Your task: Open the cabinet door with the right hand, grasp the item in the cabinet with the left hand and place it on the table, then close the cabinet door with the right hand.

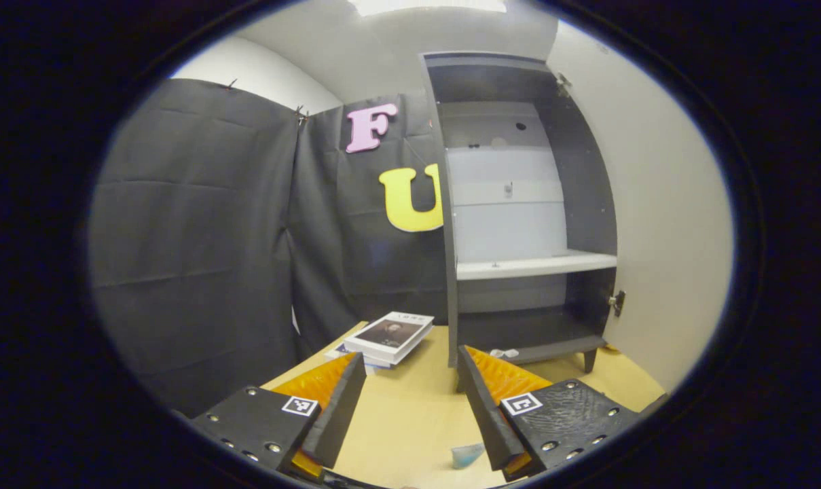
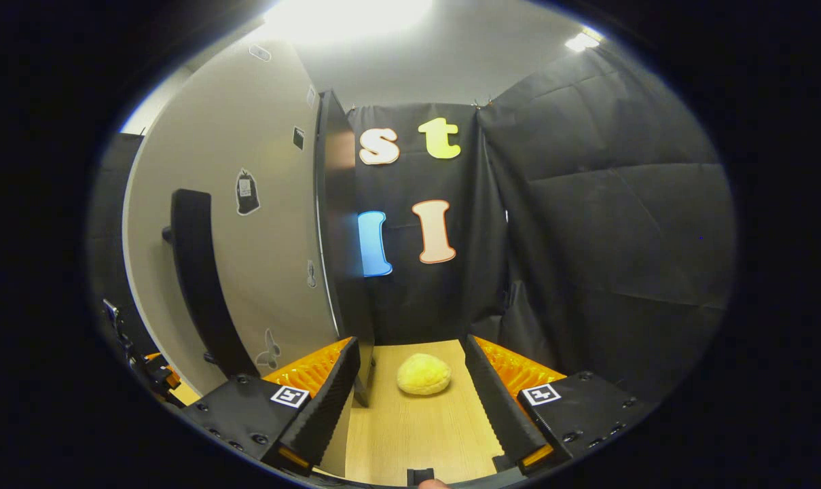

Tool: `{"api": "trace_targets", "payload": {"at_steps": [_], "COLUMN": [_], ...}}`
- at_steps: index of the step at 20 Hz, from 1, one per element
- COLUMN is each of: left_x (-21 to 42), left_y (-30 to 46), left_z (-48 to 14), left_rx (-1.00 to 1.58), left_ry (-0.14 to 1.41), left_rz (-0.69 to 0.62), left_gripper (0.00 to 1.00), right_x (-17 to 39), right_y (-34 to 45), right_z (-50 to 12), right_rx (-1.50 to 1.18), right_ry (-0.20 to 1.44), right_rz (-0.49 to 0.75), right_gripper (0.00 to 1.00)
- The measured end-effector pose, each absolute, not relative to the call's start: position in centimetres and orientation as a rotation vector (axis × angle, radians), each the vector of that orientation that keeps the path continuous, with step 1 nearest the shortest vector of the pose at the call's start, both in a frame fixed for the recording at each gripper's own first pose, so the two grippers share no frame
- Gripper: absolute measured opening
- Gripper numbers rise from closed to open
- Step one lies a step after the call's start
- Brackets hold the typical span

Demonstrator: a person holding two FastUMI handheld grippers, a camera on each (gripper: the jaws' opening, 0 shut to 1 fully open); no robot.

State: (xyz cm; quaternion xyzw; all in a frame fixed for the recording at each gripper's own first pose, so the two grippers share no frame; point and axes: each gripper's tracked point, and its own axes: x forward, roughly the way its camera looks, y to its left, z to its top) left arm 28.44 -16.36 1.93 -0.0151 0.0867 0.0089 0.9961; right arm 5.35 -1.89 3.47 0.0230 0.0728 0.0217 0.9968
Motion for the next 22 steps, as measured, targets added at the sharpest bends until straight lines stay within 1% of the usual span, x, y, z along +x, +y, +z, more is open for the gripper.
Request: {"api": "trace_targets", "payload": {"at_steps": [6, 12, 15, 16, 17, 18, 22], "left_x": [29.5, 29.3, 29.3, 29.3, 29.1, 29.0, 28.9], "left_y": [-16.1, -15.6, -14.8, -14.5, -14.1, -13.7, -12.4], "left_z": [3.5, 3.1, 2.9, 2.8, 2.6, 2.5, 2.0], "left_rx": [-0.054, -0.028, -0.035, -0.039, -0.042, -0.043, -0.044], "left_ry": [0.109, 0.107, 0.103, 0.106, 0.110, 0.117, 0.132], "left_rz": [-0.029, -0.092, -0.090, -0.086, -0.081, -0.077, -0.062], "left_gripper": [0.82, 0.82, 0.82, 0.82, 0.82, 0.82, 0.82], "right_x": [1.3, -0.7, -1.1, -1.3, -1.3, -1.4, -1.8], "right_y": [-0.7, 2.9, 3.5, 3.5, 3.6, 3.8, 4.3], "right_z": [6.0, 7.1, 6.5, 6.4, 6.5, 6.6, 6.8], "right_rx": [0.037, 0.012, -0.003, -0.013, -0.022, -0.038, -0.088], "right_ry": [0.130, 0.122, 0.138, 0.141, 0.137, 0.135, 0.125], "right_rz": [-0.079, -0.124, -0.176, -0.201, -0.223, -0.240, -0.293], "right_gripper": [0.98, 0.98, 0.98, 1.00, 0.92, 0.97, 0.96]}}
